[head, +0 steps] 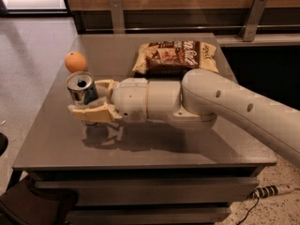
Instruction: Pick redbull can
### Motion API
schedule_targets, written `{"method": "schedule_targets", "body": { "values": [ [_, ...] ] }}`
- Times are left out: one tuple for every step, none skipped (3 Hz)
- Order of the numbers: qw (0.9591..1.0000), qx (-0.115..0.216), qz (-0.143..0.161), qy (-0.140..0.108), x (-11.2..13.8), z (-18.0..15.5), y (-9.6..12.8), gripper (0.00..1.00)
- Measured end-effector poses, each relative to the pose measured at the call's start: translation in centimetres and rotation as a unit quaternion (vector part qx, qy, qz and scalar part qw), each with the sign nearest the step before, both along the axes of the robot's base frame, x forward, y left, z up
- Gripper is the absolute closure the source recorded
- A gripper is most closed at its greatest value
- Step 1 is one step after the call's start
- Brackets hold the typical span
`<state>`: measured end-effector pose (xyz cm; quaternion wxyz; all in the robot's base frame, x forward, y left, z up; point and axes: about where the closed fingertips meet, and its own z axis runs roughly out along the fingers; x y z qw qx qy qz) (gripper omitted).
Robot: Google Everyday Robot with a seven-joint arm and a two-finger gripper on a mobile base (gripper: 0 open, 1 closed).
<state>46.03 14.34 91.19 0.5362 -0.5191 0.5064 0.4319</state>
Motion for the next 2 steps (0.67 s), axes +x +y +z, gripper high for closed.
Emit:
{"method": "schedule_targets", "body": {
  "values": [
    [0.9995,0.007,-0.003,-0.030,0.6,3.1,-0.5,1.00],
    [0.9985,0.007,-0.011,-0.053,0.6,5.6,-1.1,1.00]
  ]
}}
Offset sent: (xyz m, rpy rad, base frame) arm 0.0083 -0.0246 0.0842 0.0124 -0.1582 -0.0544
